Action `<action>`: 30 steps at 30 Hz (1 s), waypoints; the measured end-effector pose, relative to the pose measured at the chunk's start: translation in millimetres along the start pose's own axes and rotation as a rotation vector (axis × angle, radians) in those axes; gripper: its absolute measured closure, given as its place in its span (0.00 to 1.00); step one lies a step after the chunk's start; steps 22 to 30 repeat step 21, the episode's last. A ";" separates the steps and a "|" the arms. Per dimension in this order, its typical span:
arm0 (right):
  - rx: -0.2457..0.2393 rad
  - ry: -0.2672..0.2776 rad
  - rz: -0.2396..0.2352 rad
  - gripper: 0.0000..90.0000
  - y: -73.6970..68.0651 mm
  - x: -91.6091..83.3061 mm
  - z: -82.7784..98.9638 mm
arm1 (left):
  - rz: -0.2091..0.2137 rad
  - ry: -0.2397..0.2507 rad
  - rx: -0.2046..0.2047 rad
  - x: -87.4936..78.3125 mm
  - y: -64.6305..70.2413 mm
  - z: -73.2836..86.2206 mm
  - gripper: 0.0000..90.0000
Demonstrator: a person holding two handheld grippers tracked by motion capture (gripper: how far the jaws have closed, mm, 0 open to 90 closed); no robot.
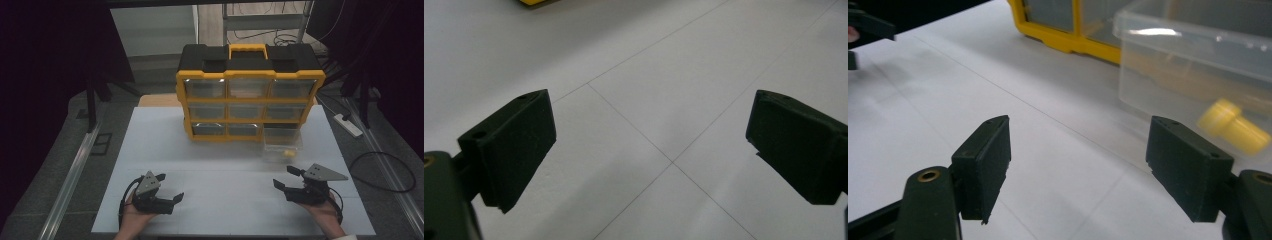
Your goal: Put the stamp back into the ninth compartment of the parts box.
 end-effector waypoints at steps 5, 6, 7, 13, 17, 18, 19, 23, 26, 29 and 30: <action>-0.028 -0.015 0.027 0.29 2.2 5.4 5.1 | 0.003 -0.003 -0.012 0.7 -1.6 0.7 0.07; -0.025 -0.008 0.026 0.29 2.3 4.9 4.5 | 0.004 -0.006 -0.013 0.9 -1.7 0.9 0.07; -0.022 -0.005 0.026 0.29 2.6 4.7 4.2 | 0.006 -0.008 -0.013 1.3 -1.4 1.1 0.07; -0.015 -0.012 0.024 0.29 3.6 4.9 4.4 | 0.009 -0.009 -0.012 1.2 -0.7 1.5 0.07; -0.017 -0.010 0.027 0.29 3.5 4.8 4.3 | 0.011 -0.013 -0.011 1.4 -1.1 1.6 0.07; -0.017 -0.012 0.027 0.29 3.7 4.7 4.2 | 0.012 -0.016 -0.010 1.9 -0.8 1.7 0.07; -0.017 -0.012 0.027 0.29 3.7 4.7 4.2 | 0.012 -0.016 -0.010 1.9 -0.8 1.7 0.07; -0.016 -0.010 0.028 0.29 4.0 4.6 4.1 | 0.013 -0.020 -0.011 2.4 -0.5 1.9 0.07; -0.016 -0.010 0.028 0.29 4.0 4.6 4.1 | 0.013 -0.020 -0.011 2.4 -0.5 1.9 0.07; -0.016 -0.010 0.028 0.29 4.0 4.6 4.1 | 0.013 -0.020 -0.011 2.4 -0.5 1.9 0.07; -0.016 -0.010 0.028 0.29 4.0 4.6 4.1 | 0.013 -0.020 -0.011 2.4 -0.5 1.9 0.07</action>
Point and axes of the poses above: each handheld gripper's, and its own axes: x roughly forward along the jaws, z roughly out of its underside, y roughly to its right, the point moved 5 cm from there along x, roughly forward along the jaws, and after that the axes turned 13 degrees about z, right-handed, at the moved point
